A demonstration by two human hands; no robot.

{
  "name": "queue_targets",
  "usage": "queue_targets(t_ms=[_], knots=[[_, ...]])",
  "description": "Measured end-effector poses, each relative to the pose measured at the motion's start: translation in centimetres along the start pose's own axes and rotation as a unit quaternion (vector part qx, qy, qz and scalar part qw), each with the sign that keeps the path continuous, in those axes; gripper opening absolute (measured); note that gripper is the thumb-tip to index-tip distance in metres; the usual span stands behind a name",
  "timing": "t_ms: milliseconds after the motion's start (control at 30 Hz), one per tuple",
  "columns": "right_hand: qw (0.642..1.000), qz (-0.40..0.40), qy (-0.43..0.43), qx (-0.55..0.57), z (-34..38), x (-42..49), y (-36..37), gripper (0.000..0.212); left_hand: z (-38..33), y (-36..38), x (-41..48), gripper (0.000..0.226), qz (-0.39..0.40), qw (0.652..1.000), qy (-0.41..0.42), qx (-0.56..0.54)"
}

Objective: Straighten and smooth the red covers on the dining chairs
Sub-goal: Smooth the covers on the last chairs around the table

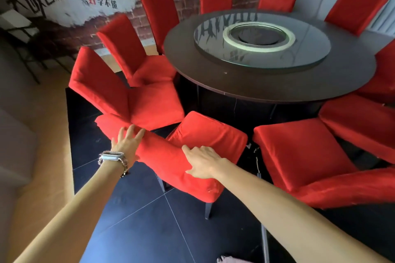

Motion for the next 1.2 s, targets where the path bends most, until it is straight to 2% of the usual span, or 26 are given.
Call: queue_targets(t_ms=[67,200,367,467,700,833,1033,1200], knots=[[1.0,0.006,-0.003,0.01,-0.8,-0.2,-0.4,0.056,2.0,0.2,0.2,0.095,0.007,0.997,-0.058,-0.052],[1.0,0.021,0.006,0.021,-3.1,-0.9,-1.4,0.056,1.5,-0.9,1.0,0.095,0.002,0.988,-0.051,-0.145],[1.0,0.008,0.018,0.016,-5.3,-2.2,-2.3,0.06,-0.1,-1.6,1.5,0.099,-0.041,0.988,-0.051,-0.137],[1.0,-0.008,0.011,0.003,-5.2,-2.5,-1.7,0.059,0.7,-1.8,2.1,0.102,-0.031,0.989,-0.077,-0.123],[0.999,-0.042,-0.004,0.007,-4.0,-3.3,-0.1,0.059,3.2,-0.2,2.7,0.123,-0.005,0.967,-0.12,-0.227],[0.998,-0.059,-0.025,0.009,-2.6,-3.7,1.0,0.059,4.0,0.8,2.4,0.126,0.009,0.953,-0.145,-0.264],[0.998,-0.043,-0.048,0.026,-1.9,-3.9,1.9,0.059,4.2,1.3,1.2,0.111,0.019,0.963,-0.155,-0.218],[0.998,-0.008,-0.043,0.037,-4.6,-4.8,0.7,0.065,3.2,-0.3,1.0,0.098,0.023,0.98,-0.12,-0.158]])
Point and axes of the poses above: each hand's wrist, its own x-axis towards the middle knuckle, its own y-axis out of the palm, z = x × y, the point moved 6 cm from there along x, towards the middle knuckle, and after that the axes turned 5 degrees about -y, right-handed, at the moved point
